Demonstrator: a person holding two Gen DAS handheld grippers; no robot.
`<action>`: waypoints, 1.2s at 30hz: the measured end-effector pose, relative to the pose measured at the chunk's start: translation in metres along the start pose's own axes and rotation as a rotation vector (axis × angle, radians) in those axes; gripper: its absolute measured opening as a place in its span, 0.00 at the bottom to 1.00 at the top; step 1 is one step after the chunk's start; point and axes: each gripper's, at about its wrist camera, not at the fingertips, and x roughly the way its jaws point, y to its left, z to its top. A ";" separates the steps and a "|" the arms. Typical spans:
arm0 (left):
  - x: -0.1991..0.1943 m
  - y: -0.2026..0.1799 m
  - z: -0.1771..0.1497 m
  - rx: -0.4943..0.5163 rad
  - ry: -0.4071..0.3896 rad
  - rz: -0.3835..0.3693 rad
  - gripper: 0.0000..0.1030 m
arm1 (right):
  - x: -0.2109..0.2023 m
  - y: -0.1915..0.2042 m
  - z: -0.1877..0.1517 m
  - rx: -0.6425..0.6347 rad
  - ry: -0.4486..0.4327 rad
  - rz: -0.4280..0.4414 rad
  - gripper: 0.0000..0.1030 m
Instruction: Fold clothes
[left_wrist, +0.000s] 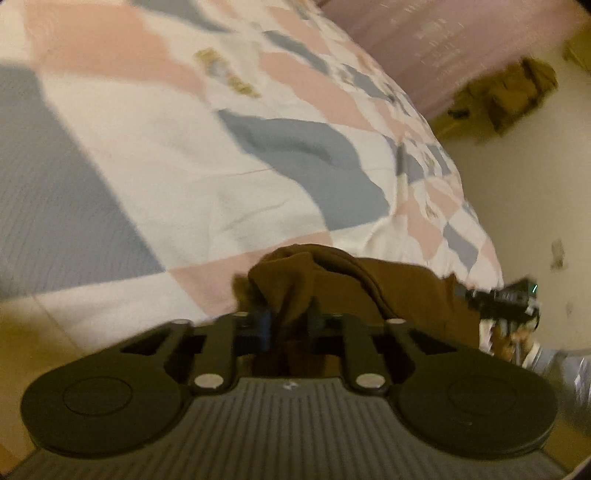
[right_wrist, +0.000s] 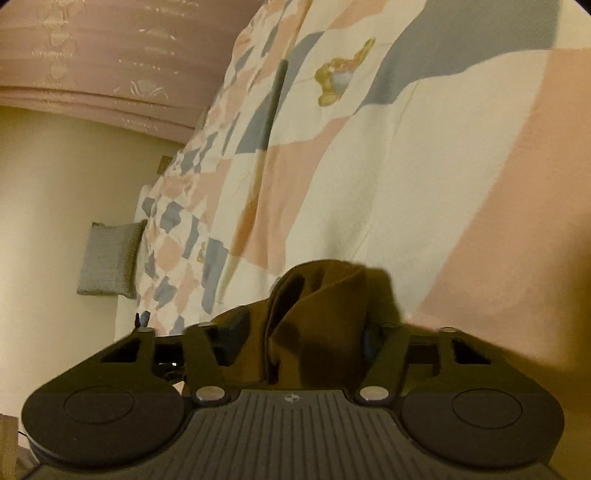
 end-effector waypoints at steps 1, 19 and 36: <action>-0.005 -0.008 0.000 0.045 -0.009 0.009 0.09 | 0.002 0.003 -0.001 -0.028 0.003 -0.012 0.12; -0.170 -0.157 -0.236 0.726 0.038 0.417 0.15 | -0.137 0.175 -0.245 -1.026 -0.065 -0.351 0.09; -0.102 -0.171 -0.400 1.909 0.095 0.776 0.42 | -0.076 0.168 -0.487 -1.648 0.100 -1.043 0.66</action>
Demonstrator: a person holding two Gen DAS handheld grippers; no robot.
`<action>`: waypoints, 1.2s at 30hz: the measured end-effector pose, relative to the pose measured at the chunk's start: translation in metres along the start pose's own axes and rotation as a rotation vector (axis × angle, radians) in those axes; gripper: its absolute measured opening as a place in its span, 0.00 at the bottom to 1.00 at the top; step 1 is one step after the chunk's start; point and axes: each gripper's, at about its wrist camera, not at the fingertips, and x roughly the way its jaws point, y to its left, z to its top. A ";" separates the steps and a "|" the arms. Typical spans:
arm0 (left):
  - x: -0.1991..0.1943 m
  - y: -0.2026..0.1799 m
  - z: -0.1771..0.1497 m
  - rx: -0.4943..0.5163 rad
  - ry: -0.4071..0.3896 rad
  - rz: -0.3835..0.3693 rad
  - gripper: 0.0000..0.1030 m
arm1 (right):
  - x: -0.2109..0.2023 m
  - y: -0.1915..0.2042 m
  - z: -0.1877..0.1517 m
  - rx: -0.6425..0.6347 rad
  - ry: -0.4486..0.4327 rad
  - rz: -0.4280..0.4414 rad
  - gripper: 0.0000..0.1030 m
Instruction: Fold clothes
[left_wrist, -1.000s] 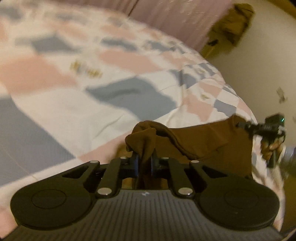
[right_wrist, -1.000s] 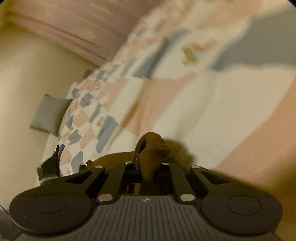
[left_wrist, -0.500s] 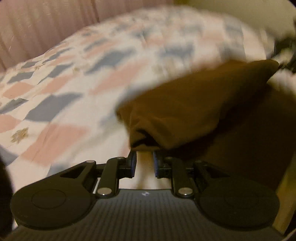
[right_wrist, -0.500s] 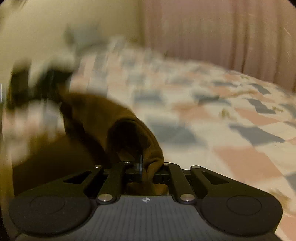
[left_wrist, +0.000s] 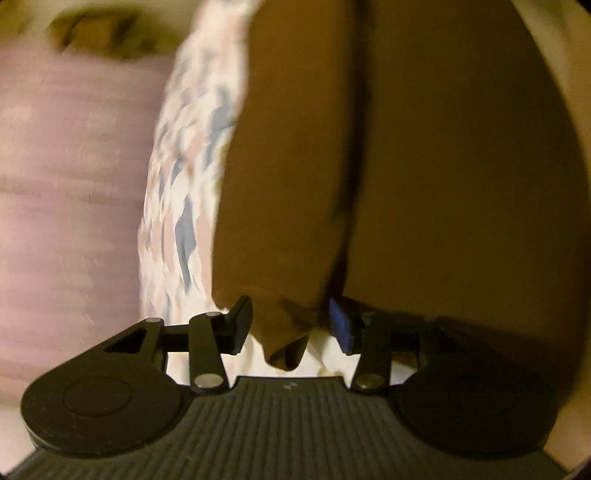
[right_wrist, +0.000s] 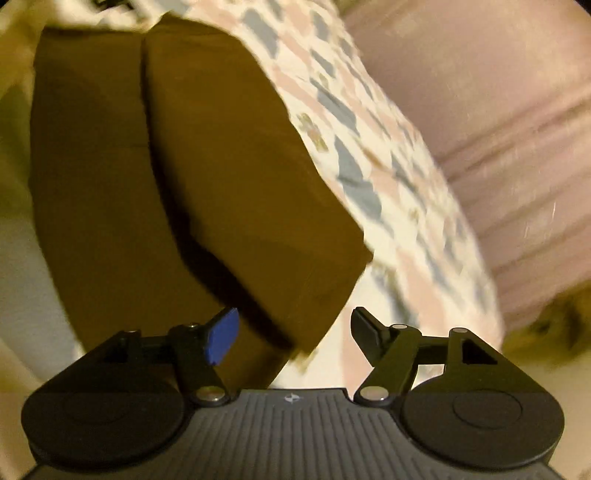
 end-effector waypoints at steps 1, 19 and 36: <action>0.004 -0.007 -0.001 0.050 -0.004 0.018 0.42 | 0.006 0.005 0.000 -0.052 -0.002 -0.003 0.65; -0.046 0.011 0.008 -0.018 0.003 -0.030 0.03 | 0.030 -0.016 -0.028 -0.255 -0.104 -0.011 0.05; -0.061 -0.031 0.016 0.019 0.062 -0.024 0.32 | -0.005 0.019 -0.043 -0.248 -0.075 0.028 0.18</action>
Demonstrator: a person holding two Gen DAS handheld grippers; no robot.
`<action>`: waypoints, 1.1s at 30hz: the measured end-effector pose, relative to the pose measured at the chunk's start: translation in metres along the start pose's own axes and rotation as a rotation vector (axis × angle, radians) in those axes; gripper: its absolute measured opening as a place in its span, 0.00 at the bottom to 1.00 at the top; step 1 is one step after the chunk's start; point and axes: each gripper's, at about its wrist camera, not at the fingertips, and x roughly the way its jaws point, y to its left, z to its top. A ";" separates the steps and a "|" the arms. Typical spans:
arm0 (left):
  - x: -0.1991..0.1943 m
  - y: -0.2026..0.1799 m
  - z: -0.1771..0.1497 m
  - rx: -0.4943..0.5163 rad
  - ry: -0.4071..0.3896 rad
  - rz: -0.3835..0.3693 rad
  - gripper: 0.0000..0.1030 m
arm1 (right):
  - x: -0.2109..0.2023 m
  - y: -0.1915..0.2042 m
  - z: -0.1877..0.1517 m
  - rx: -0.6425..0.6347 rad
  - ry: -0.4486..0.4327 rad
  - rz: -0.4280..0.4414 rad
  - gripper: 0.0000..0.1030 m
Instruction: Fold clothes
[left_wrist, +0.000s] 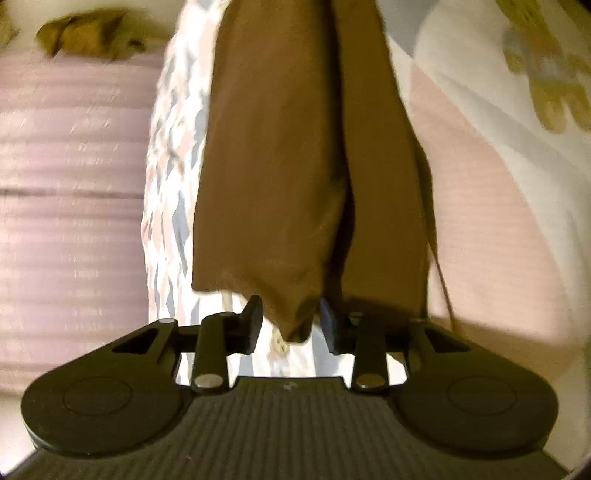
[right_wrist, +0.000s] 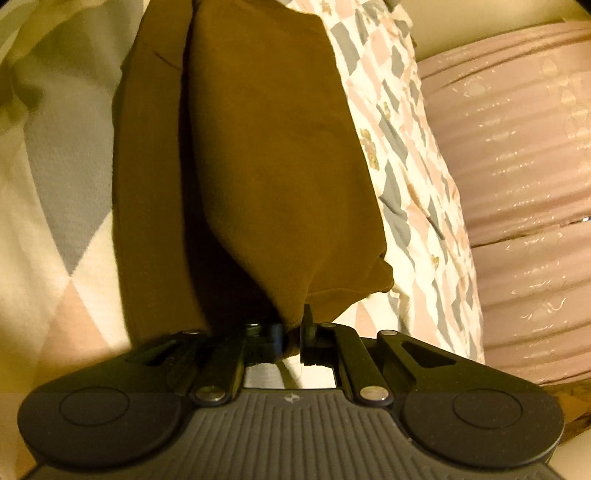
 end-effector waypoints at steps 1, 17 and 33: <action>0.005 -0.009 0.000 0.045 -0.011 0.010 0.34 | 0.000 0.002 0.000 -0.011 0.000 -0.006 0.26; -0.013 0.003 -0.016 0.086 -0.103 0.044 0.04 | -0.029 -0.007 0.009 0.084 -0.079 -0.020 0.04; -0.037 -0.022 -0.006 -0.085 0.028 -0.074 0.08 | -0.018 0.023 0.006 0.082 0.052 0.050 0.11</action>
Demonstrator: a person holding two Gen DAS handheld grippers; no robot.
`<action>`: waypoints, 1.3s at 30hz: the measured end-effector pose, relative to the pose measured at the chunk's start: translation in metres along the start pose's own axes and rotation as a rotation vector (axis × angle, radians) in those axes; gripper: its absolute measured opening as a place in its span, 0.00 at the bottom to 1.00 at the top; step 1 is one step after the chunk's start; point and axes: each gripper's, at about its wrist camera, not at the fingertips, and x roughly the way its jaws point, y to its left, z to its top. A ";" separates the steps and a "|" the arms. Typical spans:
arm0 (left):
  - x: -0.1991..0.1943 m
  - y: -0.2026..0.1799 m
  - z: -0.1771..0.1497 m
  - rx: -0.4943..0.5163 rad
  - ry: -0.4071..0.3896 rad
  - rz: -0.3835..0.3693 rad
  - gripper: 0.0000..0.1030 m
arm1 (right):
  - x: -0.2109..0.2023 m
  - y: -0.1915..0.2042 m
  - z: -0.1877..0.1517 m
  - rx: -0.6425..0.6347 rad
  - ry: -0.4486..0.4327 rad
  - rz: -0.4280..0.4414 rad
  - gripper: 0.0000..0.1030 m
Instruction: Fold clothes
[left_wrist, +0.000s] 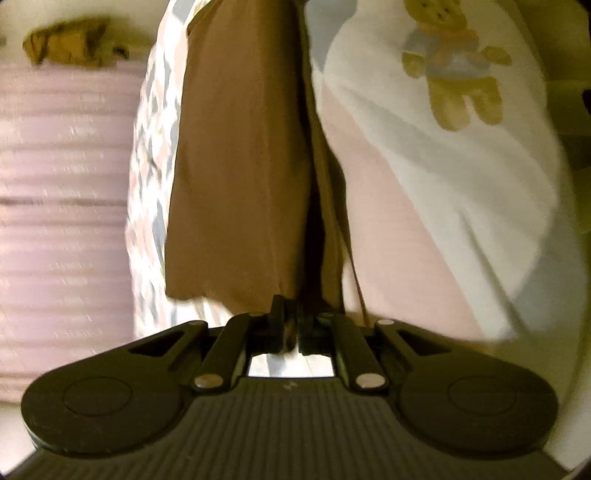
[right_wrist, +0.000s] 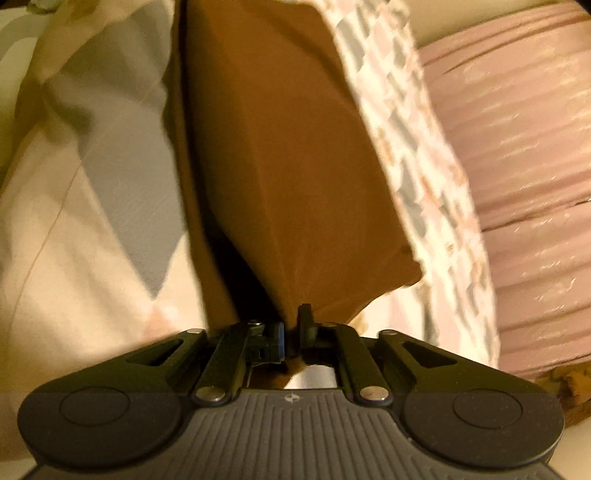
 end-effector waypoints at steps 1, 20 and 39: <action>-0.007 0.008 -0.004 -0.043 0.018 -0.018 0.08 | 0.000 0.000 0.000 0.005 0.017 0.005 0.16; 0.045 0.134 0.009 -0.869 0.009 -0.301 0.21 | 0.029 -0.086 -0.011 1.020 0.179 0.308 0.26; 0.198 0.201 0.001 -1.139 -0.011 -0.157 0.45 | 0.167 -0.146 0.095 0.855 0.022 0.129 0.27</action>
